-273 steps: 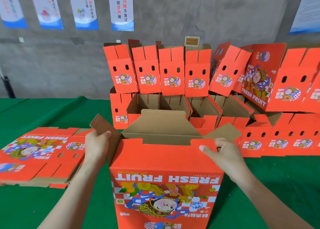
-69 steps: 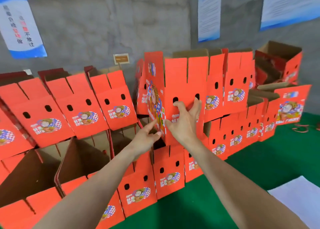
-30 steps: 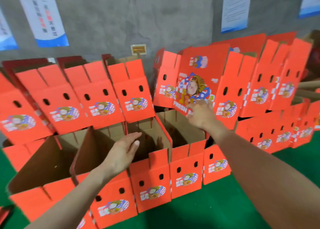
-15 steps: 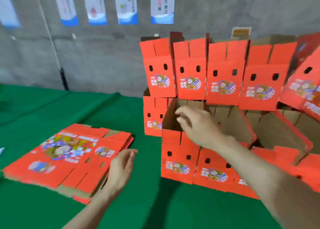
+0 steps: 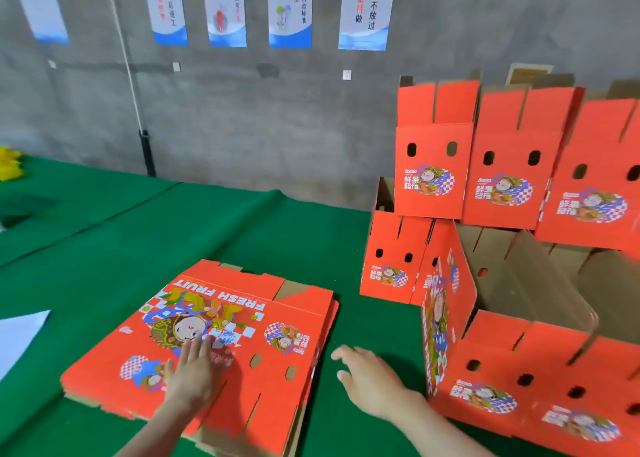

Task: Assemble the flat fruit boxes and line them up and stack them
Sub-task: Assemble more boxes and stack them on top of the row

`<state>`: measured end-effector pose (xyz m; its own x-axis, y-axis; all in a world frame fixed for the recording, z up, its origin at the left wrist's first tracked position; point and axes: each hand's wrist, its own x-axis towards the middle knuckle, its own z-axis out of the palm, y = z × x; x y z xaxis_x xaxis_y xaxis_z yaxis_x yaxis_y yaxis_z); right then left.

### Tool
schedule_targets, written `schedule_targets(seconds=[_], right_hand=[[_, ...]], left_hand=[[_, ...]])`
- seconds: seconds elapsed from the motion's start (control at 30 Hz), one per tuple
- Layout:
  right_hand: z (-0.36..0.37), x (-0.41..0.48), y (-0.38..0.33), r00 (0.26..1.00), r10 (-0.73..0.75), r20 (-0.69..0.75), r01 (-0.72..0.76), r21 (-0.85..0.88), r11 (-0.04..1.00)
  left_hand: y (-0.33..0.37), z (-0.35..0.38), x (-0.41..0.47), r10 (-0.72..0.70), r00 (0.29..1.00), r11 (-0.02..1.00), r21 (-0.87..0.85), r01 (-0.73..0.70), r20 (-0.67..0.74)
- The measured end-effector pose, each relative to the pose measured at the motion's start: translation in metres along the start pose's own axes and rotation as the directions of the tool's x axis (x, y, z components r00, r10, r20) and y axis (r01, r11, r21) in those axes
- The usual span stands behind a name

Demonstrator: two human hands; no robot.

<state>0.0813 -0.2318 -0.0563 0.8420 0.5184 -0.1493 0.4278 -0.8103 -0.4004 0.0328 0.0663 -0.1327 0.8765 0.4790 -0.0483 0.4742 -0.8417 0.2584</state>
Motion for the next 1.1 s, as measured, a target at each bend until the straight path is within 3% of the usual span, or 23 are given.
schedule_targets(seconds=[0.07, 0.17, 0.3, 0.33, 0.37, 0.43, 0.5, 0.57, 0.63, 0.73, 0.87, 1.0, 1.1], right_hand=[[0.010, 0.009, 0.002, 0.998, 0.064, 0.015, -0.064, 0.027, 0.998], [0.025, 0.018, 0.009, 0.983, 0.180, 0.038, -0.183, 0.101, 0.978], [0.047, 0.034, 0.017, 0.938, 0.347, 0.021, -0.343, 0.211, 0.915], [0.050, 0.038, 0.019, 0.910, 0.414, -0.008, -0.398, 0.266, 0.878], [0.052, 0.042, 0.021, 0.867, 0.497, -0.041, -0.454, 0.347, 0.821], [0.051, 0.048, 0.023, 0.736, 0.673, -0.074, -0.538, 0.539, 0.648], [0.051, 0.050, 0.023, 0.654, 0.757, -0.010, -0.550, 0.681, 0.484], [0.050, 0.048, 0.019, 0.657, 0.753, 0.045, -0.519, 0.751, 0.408], [0.048, 0.047, 0.015, 0.655, 0.755, 0.006, -0.469, 0.787, 0.401], [0.032, 0.045, 0.003, 0.682, 0.727, -0.082, -0.318, 0.862, 0.395], [-0.006, 0.032, -0.021, 0.728, 0.597, -0.337, -0.049, 0.843, 0.535], [-0.046, -0.004, -0.029, 0.651, 0.473, -0.593, 0.217, 0.743, 0.633], [-0.074, -0.043, -0.013, 0.576, 0.408, -0.708, 0.317, 0.654, 0.687]], left_hand=[[0.010, 0.010, 0.005, 0.029, 0.998, 0.999, 0.043, -0.032, 0.063], [0.035, 0.022, -0.021, 0.032, 0.999, 0.996, 0.085, -0.035, 0.043], [0.044, 0.030, -0.065, 0.232, 0.954, 0.948, -0.177, -0.266, -0.190], [0.042, 0.027, -0.067, 0.231, 0.955, 0.939, -0.215, -0.269, -0.186], [0.038, 0.023, -0.066, 0.194, 0.977, 0.950, -0.232, -0.211, -0.092], [0.035, 0.022, -0.056, 0.160, 0.986, 0.982, -0.100, -0.163, -0.039], [0.031, 0.020, -0.051, 0.276, 0.961, 0.959, -0.052, -0.277, -0.025], [0.032, 0.020, -0.051, 0.331, 0.943, 0.943, 0.016, -0.331, -0.028], [0.030, 0.024, -0.056, 0.353, 0.928, 0.933, -0.035, -0.359, -0.124], [0.033, 0.016, -0.057, 0.248, 0.958, 0.923, -0.265, -0.279, -0.147], [0.044, -0.019, -0.043, 0.086, 0.943, 0.881, -0.417, -0.222, -0.320], [0.050, -0.060, -0.026, -0.011, 0.824, 0.852, -0.437, -0.289, -0.566], [0.051, -0.092, -0.019, -0.117, 0.780, 0.816, -0.506, -0.277, -0.615]])
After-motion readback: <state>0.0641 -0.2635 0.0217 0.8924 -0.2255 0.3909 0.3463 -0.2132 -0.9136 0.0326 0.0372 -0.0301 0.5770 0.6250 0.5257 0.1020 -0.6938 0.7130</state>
